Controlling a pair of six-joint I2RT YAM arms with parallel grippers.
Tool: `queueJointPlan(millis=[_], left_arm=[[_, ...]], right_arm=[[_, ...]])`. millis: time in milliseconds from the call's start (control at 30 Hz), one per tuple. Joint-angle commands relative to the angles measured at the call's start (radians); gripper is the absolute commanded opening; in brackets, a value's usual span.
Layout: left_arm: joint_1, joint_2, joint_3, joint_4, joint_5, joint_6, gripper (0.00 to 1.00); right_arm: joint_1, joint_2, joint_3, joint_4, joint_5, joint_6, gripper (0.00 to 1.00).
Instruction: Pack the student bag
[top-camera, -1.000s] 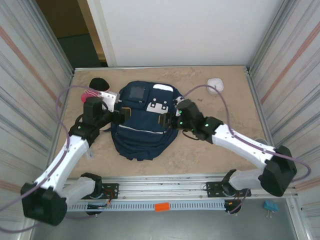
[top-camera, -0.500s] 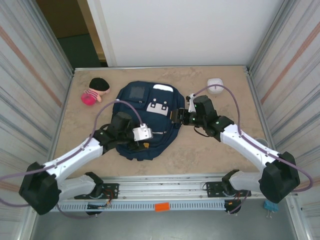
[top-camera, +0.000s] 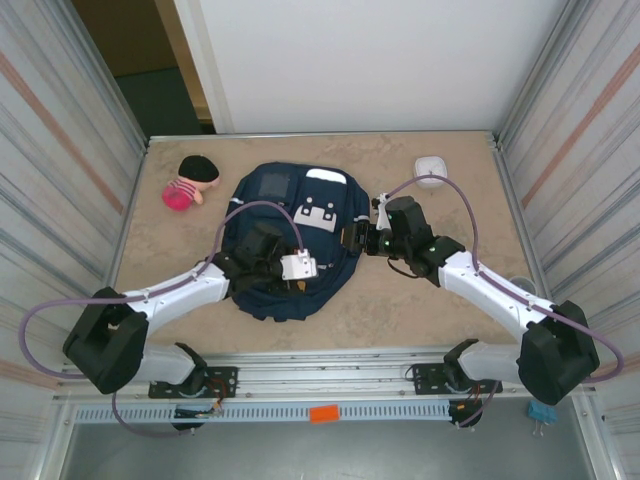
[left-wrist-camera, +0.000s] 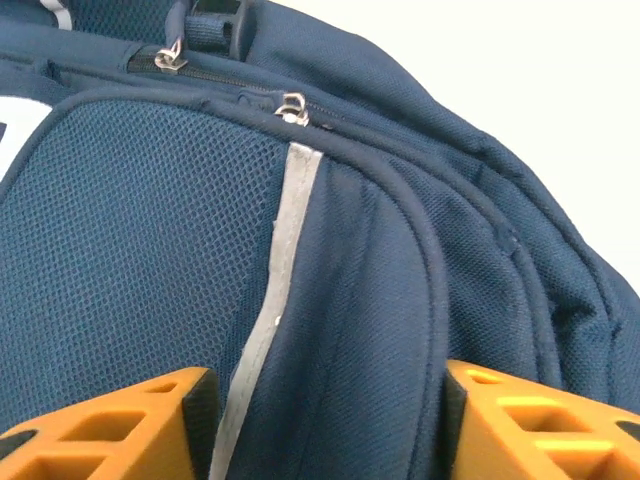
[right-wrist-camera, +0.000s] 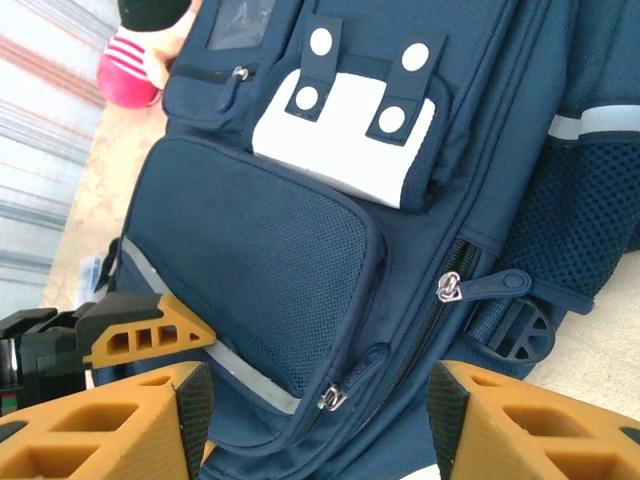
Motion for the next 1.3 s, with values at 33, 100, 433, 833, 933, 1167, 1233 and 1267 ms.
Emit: queueJointPlan(millis=[33,100,433,833,933,1167,1233,1267], left_arm=[[0.0,-0.008,0.012,0.074,-0.058,-0.025,0.34],[0.007,-0.027,0.015,0.06,-0.024,-0.041,0.11],[0.258,-0.201,-0.037,0.04,0.522,-0.152,0.0],[0.366,-0.228,-0.035,-0.002,0.7,-0.13,0.0],[0.369,-0.224,-0.034,-0.003,0.703,-0.129,0.0],[0.374,-0.227,-0.05,0.056,0.664,-0.161,0.0],[0.373,-0.221,-0.05,0.068,0.651,-0.167,0.0],[0.374,-0.219,-0.053,0.074,0.645,-0.168,0.0]], right_arm=[[-0.004,-0.016,-0.017,0.031,-0.007,-0.004,0.6],[-0.009,-0.011,-0.022,0.048,-0.023,-0.009,0.6],[-0.03,0.134,0.027,0.177,-0.285,-0.035,0.63],[0.013,0.313,0.16,0.208,-0.353,-0.095,0.69],[0.025,0.352,0.193,0.199,-0.381,-0.104,0.69],[0.05,0.363,0.162,0.184,-0.477,-0.093,0.62],[0.056,0.347,0.151,0.172,-0.504,-0.096,0.6],[0.059,0.339,0.15,0.164,-0.513,-0.098,0.59]])
